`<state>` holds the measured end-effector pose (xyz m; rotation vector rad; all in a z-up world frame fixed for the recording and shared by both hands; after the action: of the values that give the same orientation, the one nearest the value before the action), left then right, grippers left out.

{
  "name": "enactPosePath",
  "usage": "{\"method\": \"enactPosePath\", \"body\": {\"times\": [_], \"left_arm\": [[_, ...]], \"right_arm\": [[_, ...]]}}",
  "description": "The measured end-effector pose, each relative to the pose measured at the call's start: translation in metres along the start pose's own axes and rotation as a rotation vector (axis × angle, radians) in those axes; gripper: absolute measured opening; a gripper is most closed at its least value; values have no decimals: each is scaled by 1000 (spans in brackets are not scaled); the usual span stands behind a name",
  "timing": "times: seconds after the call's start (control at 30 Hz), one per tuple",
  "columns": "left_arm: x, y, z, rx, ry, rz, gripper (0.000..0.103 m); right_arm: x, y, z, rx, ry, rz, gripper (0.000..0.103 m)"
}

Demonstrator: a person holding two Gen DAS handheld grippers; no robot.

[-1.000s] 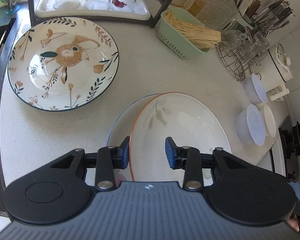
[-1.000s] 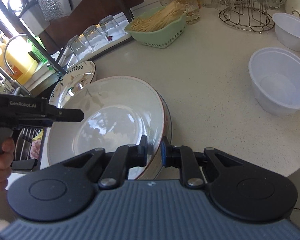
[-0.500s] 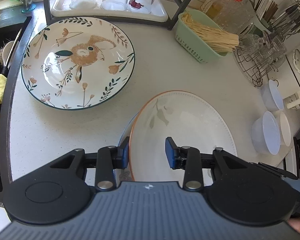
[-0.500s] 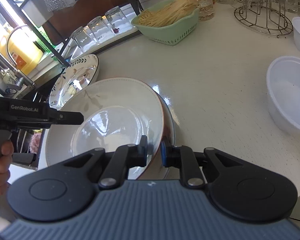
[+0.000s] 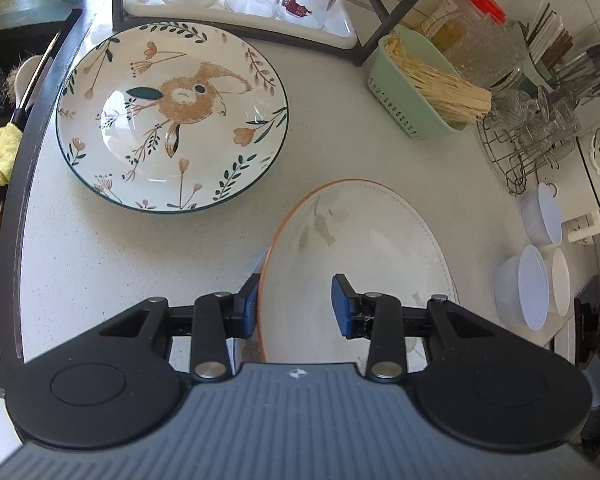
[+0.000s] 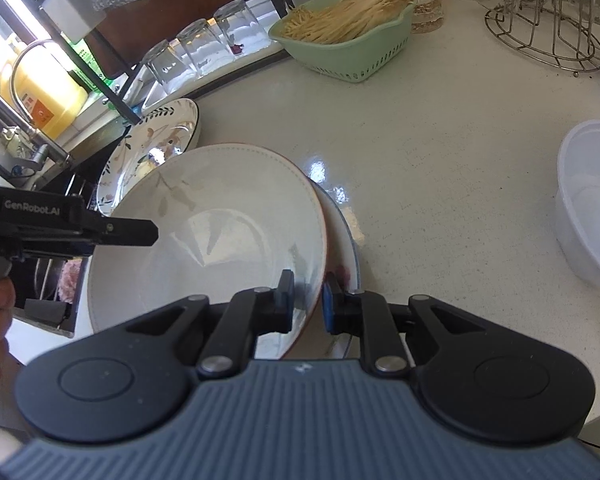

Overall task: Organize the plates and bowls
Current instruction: 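Lift the leaf-pattern plate with both grippers and carry it over the rose plate, then lower the leaf-pattern plate onto the rose plate and open both grippers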

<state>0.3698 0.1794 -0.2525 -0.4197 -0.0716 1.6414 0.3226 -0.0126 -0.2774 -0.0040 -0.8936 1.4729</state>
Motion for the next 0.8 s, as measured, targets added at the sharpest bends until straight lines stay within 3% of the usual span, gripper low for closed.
{"method": "enactPosePath", "body": {"times": [0.57, 0.8], "left_arm": [[14, 17, 10, 22, 26, 69, 41], [10, 22, 13, 7, -15, 45, 41]], "right_arm": [[-2, -1, 4, 27, -22, 25, 17], [4, -5, 13, 15, 10, 105, 19]]}}
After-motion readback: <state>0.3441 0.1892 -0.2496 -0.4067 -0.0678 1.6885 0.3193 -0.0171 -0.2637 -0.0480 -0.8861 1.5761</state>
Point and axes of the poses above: each gripper's, at about its wrist camera, not at the fingertips, and z roughly against the way its jaws point, x to its left, y to its underside, the point moved 9 cm from there along -z, roughly the way its jaws point, and after that the axes turned 11 degrees about -y, right-handed, at the moved point
